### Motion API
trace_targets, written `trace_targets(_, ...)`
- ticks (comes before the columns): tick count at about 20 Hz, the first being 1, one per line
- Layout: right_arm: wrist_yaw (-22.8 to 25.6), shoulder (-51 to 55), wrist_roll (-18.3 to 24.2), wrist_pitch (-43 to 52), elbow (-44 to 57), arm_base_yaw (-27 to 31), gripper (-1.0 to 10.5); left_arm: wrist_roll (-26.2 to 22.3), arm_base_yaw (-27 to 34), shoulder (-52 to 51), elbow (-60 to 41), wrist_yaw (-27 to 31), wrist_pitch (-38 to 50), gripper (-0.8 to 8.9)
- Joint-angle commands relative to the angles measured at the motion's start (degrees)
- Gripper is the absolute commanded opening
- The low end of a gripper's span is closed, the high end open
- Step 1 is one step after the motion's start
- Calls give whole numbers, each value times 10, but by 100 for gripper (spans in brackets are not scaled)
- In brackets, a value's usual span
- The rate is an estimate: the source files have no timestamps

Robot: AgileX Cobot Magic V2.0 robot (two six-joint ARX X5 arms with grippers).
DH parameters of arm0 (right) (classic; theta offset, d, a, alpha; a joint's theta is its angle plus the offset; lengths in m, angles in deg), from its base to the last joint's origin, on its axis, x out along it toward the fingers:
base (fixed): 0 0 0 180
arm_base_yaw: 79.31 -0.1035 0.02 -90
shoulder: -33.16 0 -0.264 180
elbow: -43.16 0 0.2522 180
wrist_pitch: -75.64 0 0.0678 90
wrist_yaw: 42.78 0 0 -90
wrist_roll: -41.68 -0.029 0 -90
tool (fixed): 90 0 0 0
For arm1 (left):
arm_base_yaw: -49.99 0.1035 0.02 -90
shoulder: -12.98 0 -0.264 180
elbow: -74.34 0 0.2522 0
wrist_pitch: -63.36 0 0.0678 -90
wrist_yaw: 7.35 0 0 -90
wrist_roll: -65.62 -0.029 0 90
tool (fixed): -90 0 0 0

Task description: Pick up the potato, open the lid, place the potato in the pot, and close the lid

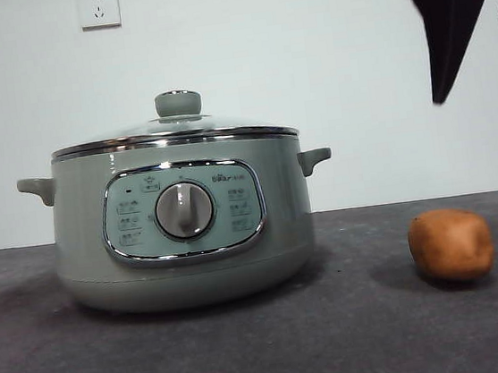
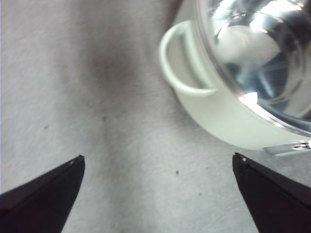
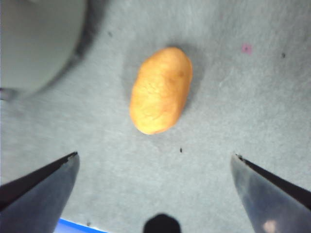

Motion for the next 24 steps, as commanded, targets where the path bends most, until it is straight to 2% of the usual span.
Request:
trace_targets(1, 13, -24, -7, 5, -2, -14, 818, -4, -11, 1, -1, -1, 16, 794)
trace_targets(7, 28, -77, -43, 73, -2, -41, 818, 2, -41, 8, -1, -46, 27, 794)
trace_targets(12, 68, -126, -46, 96, -2, -53, 817, 4, -61, 15, -1, -45, 46, 794)
trace_targets(19, 69, -189, -45, 118, -2, -54, 813, 19, -83, 31, -1, -45, 77, 794)
trace_targets(20, 68, -194, -44, 118, -2, -54, 771, 19, -85, 32, -1, -45, 80, 794)
trace_targets(21, 68, -195, -45, 118, -2, -54, 648, 19, -88, 33, -1, -45, 88, 794)
trace_targets(24, 57, -195, -43, 113, -2, -54, 88, 32, -98, 33, -1, -46, 122, 794)
